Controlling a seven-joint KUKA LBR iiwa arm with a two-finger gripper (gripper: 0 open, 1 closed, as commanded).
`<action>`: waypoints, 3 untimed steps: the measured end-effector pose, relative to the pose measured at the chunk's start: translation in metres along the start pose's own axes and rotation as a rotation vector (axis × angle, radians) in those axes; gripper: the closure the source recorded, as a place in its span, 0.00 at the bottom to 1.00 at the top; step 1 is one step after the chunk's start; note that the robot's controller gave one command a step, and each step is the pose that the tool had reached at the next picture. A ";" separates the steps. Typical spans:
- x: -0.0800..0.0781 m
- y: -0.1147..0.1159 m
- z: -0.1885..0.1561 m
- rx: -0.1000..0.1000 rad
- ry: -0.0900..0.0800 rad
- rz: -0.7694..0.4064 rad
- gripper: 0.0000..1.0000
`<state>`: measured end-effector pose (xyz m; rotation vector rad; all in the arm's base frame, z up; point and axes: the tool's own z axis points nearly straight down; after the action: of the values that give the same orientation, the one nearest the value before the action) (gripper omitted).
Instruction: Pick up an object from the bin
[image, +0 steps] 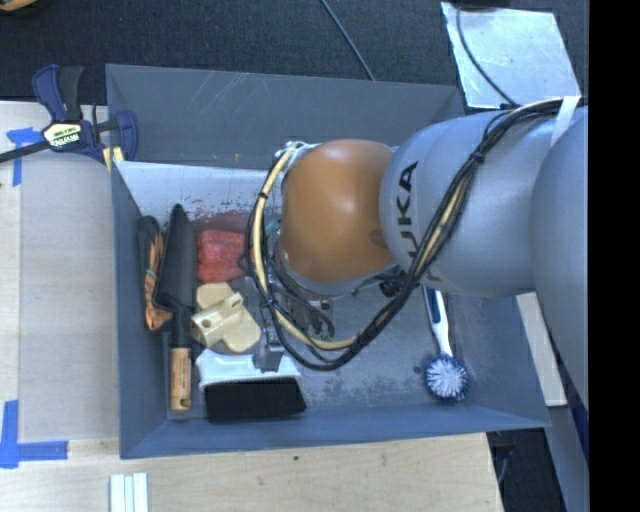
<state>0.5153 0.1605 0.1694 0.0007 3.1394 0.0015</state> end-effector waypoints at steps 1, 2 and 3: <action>0.030 -0.002 0.033 0.001 0.004 0.097 0.00; 0.031 0.000 0.046 0.000 0.000 0.042 0.00; 0.031 -0.006 0.041 -0.001 -0.002 0.331 0.00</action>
Offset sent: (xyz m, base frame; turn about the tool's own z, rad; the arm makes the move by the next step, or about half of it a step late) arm -0.0306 0.0003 -0.0461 0.0413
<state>0.4842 0.1541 0.1283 0.5174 3.0950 0.0028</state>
